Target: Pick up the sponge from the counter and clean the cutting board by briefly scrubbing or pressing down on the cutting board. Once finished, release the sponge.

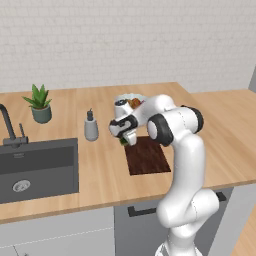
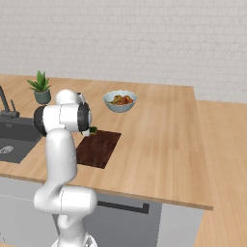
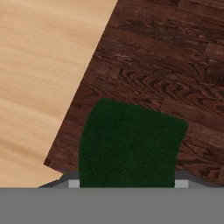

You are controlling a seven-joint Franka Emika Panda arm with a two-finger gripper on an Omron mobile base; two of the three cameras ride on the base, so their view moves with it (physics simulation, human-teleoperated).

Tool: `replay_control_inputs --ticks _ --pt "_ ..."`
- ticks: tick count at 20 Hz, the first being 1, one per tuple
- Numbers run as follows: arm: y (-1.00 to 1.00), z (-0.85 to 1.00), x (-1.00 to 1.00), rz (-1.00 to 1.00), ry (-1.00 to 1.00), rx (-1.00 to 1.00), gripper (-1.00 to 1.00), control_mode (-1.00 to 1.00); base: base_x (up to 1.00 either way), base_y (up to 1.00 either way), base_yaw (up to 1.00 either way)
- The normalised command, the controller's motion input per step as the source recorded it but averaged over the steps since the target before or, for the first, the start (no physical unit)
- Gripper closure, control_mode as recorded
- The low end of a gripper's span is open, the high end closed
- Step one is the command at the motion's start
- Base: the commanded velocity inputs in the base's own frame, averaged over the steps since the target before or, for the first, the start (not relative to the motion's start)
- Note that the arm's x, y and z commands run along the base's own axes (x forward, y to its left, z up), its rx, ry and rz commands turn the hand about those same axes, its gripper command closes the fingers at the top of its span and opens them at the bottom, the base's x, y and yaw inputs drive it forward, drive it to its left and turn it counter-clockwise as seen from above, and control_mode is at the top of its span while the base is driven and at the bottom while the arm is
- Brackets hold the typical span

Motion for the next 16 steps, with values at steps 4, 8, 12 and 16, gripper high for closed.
replay_control_inputs --ticks 4,8,12,16 --pt "-0.23 0.0 -0.07 -0.29 0.12 0.0 1.0 -1.0 0.0 0.0 0.0" --pt "-0.06 0.0 -0.02 -0.31 0.16 -0.01 1.0 -1.0 0.0 0.0 0.0" --pt "-0.02 -0.02 0.0 -0.33 0.16 -0.06 1.0 -1.0 0.0 0.0 0.0" --pt "-0.16 -0.11 -0.18 -0.3 0.01 -0.09 1.0 -1.0 0.0 0.0 0.0"
